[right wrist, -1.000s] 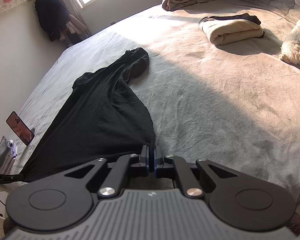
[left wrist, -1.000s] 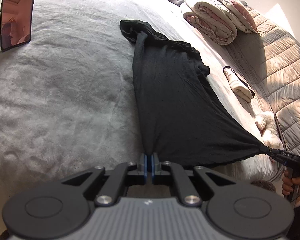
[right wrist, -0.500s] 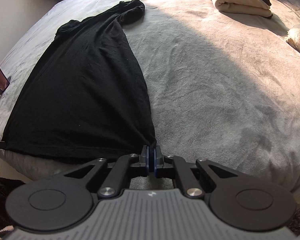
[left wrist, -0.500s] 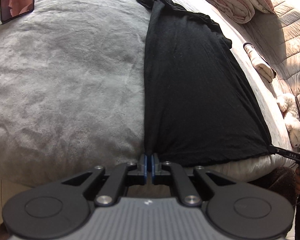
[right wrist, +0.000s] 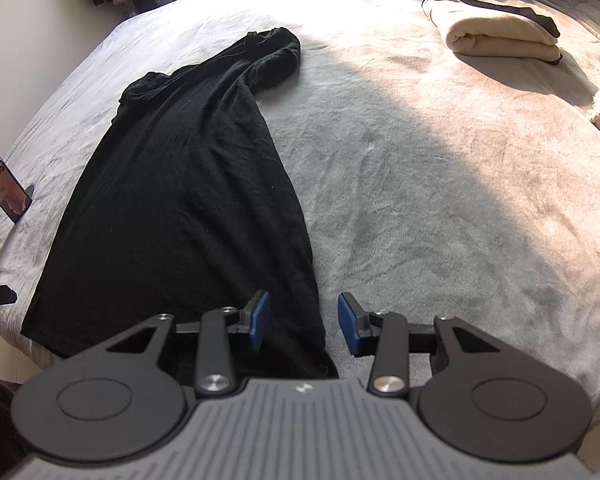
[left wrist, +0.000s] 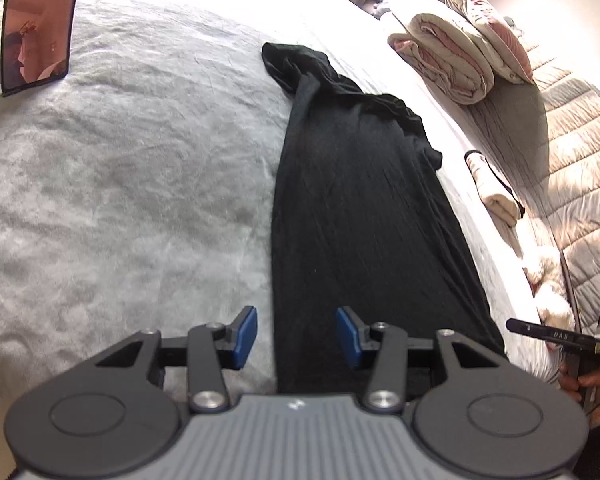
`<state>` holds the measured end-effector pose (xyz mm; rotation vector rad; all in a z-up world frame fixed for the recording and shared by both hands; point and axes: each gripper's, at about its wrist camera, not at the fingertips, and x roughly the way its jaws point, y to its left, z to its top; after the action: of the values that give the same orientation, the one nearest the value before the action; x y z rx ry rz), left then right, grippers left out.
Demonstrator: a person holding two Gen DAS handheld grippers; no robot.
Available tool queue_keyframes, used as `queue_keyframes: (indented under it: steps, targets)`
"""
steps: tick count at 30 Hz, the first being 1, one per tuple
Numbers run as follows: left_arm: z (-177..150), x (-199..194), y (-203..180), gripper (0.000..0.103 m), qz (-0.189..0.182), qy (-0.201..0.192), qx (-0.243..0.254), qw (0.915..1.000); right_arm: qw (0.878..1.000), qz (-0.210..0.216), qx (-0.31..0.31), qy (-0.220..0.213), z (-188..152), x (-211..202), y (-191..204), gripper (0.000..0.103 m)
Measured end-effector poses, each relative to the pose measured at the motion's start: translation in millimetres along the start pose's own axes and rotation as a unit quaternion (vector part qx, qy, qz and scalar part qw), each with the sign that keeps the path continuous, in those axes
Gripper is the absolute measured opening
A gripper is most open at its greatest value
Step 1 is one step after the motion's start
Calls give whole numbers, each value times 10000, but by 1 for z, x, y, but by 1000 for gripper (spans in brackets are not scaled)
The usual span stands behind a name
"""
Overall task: Fold clothes
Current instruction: 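Release the hem and grasp the garment again with both grippers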
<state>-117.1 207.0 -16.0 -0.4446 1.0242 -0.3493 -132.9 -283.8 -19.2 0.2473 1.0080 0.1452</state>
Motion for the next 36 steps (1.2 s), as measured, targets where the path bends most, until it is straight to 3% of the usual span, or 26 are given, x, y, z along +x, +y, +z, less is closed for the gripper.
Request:
queue_keyframes:
  steps: [11,17,23,29,36]
  targets:
    - [70,66,-44,45,-342,-246,107,9991,9990,320,300,-131,69,40,5,43]
    - [93,124,-65,45,-539,-210,54,9983,9969,551,555,-119,111,74,2,43]
    - [112,169,-89,45,-488,-209,320,9981,9892,950,1100,-206,148,115,-14,43]
    - [143,185,-85,45,74,-609,415,9973,9711,1416,1890,-355,175,151,-36,43]
    - [199,171,-15,53,827,-1111,-347,9898,9490,1780,2555,-497,196,175,-53,43]
